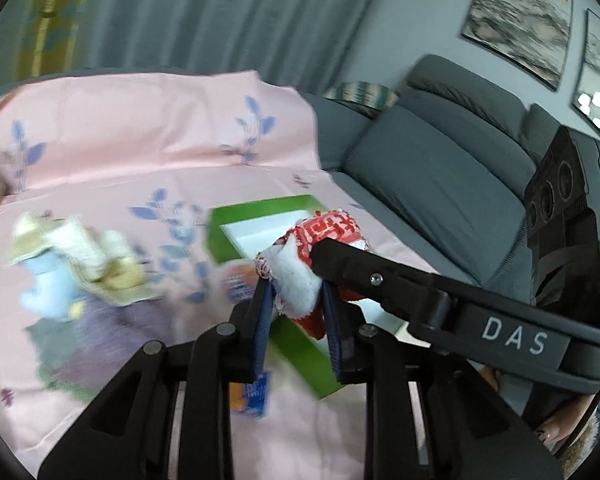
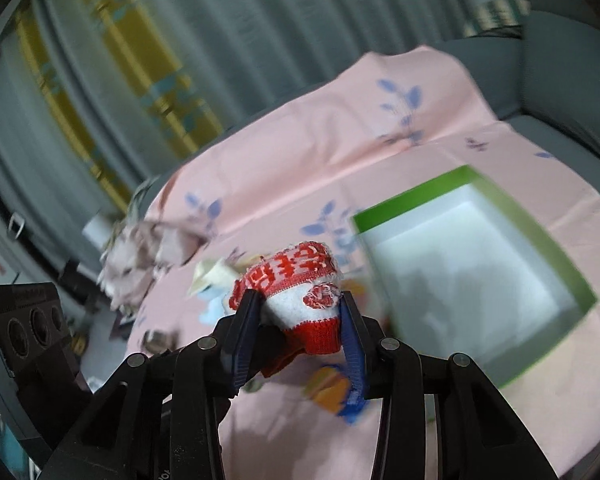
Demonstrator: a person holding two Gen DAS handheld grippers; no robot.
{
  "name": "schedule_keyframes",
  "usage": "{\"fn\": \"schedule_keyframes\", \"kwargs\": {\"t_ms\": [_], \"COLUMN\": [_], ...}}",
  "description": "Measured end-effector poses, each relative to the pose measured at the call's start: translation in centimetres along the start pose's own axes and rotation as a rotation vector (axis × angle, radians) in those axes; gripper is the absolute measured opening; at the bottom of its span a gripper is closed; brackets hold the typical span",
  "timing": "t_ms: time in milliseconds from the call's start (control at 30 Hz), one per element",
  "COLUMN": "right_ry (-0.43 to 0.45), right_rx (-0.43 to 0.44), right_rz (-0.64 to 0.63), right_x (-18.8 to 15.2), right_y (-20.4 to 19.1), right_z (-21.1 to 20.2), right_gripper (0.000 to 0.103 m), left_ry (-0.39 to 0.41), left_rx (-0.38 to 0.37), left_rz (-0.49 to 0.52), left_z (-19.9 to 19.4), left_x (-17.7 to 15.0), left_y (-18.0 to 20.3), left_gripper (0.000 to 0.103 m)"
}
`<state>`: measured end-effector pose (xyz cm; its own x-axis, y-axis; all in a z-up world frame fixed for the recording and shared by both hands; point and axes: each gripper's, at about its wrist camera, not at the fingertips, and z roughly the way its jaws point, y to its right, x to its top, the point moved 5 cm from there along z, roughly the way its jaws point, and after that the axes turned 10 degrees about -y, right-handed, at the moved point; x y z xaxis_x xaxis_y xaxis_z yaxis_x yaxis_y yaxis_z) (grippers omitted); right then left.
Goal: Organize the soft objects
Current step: 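Lift the sock with the right gripper and carry it over the green box, then lower the sock into the green box and open the right gripper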
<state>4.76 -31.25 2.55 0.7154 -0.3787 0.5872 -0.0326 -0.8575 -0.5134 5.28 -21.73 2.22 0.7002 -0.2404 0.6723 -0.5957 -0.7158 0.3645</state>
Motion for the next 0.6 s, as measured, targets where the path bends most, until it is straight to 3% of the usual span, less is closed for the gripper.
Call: {"fn": "schedule_keyframes", "kwargs": {"t_ms": [267, 600], "right_ry": [0.043, -0.044], "right_rx": [-0.123, -0.125], "right_rz": [0.122, 0.297], "right_x": [0.9, 0.2], "right_y": [6.1, 12.8], "right_z": [-1.0, 1.0], "right_gripper": [0.042, 0.042], "left_ry": [-0.114, -0.26], "left_rx": [-0.092, -0.128], "left_rz": [0.066, 0.034], "left_z": [5.7, 12.1], "left_x": [1.9, 1.1], "left_y": [4.2, 5.1], "left_gripper": [0.022, 0.022]}}
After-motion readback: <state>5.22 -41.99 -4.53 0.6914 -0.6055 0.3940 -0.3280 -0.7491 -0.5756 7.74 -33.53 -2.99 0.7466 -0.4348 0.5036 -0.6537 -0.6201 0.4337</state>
